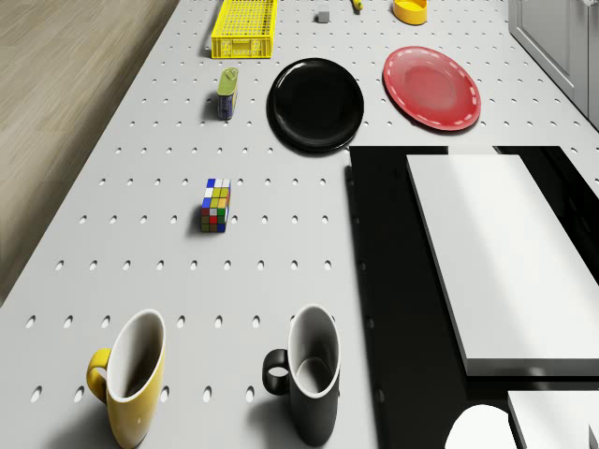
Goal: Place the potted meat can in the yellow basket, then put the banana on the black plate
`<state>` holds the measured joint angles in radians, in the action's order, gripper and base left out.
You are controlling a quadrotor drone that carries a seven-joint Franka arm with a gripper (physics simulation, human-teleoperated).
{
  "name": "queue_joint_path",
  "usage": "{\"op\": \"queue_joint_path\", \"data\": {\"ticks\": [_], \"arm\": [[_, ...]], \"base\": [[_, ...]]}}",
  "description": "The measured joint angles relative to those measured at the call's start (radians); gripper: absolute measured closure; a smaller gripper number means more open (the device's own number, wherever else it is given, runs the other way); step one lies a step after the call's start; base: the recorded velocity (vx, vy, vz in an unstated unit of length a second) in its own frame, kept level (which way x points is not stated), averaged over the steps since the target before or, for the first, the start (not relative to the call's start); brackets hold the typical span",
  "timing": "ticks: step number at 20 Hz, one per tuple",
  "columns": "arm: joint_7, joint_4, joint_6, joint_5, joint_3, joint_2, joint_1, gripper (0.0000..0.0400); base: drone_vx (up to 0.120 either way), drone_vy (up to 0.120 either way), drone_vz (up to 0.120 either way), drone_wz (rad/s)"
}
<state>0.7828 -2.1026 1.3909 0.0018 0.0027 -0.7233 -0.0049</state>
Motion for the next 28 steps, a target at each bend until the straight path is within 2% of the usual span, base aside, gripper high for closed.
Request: {"op": "queue_joint_path", "data": {"ticks": [9, 28], "arm": [[-0.001, 0.055, -0.028, 0.001, 0.001, 0.020, -0.002, 0.0000], [-0.001, 0.055, -0.020, -0.001, 0.004, 0.014, -0.004, 0.0000]], "base": [[0.120, 0.120, 0.000, 0.000], [0.120, 0.120, 0.000, 0.000]]}}
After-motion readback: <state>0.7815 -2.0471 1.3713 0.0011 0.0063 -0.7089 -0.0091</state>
